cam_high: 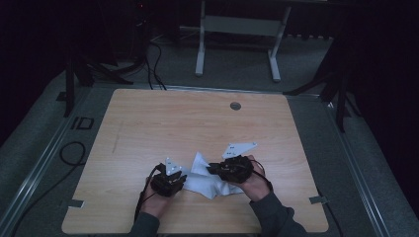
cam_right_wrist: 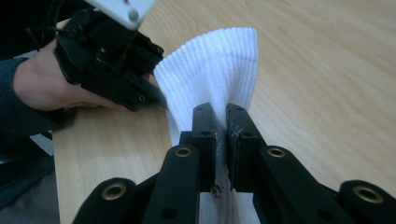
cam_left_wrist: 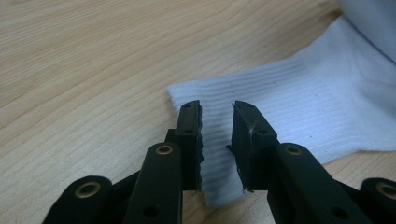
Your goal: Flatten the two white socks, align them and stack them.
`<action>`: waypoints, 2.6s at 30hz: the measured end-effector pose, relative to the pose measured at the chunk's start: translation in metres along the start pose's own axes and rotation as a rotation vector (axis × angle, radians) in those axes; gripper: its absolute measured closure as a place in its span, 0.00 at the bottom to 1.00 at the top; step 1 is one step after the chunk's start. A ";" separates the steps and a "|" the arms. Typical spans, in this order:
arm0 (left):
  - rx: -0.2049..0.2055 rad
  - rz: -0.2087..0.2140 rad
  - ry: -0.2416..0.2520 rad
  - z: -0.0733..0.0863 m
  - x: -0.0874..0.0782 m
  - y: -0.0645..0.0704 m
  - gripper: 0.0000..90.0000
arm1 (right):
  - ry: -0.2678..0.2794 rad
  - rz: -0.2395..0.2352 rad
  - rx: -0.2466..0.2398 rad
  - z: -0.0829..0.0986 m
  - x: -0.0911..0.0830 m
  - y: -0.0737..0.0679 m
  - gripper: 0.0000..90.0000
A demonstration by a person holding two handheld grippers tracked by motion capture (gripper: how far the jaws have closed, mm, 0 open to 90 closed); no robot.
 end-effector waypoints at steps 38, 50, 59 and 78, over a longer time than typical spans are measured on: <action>-0.069 -0.015 0.066 -0.006 -0.022 -0.016 0.78 | -0.211 0.010 0.035 0.032 0.084 -0.018 0.91; -0.022 0.003 0.046 -0.006 -0.016 -0.005 0.80 | -0.226 0.015 0.054 0.037 0.094 -0.014 0.90; 0.006 -0.021 0.007 -0.001 -0.005 -0.005 0.83 | -0.226 0.021 0.044 0.038 0.095 -0.014 0.89; 0.014 -0.026 -0.007 0.000 0.002 -0.005 0.86 | -0.141 0.067 0.029 0.030 0.050 -0.008 0.59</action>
Point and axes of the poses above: each handheld gripper's, and its own axes: x roughly forward along the jaws, z roughly out of its underside, y roughly to its right, the point moved 9 cm from there along x, roughly forward along the jaws, and after that the axes turned 4 degrees about z, right-handed, at the moved point
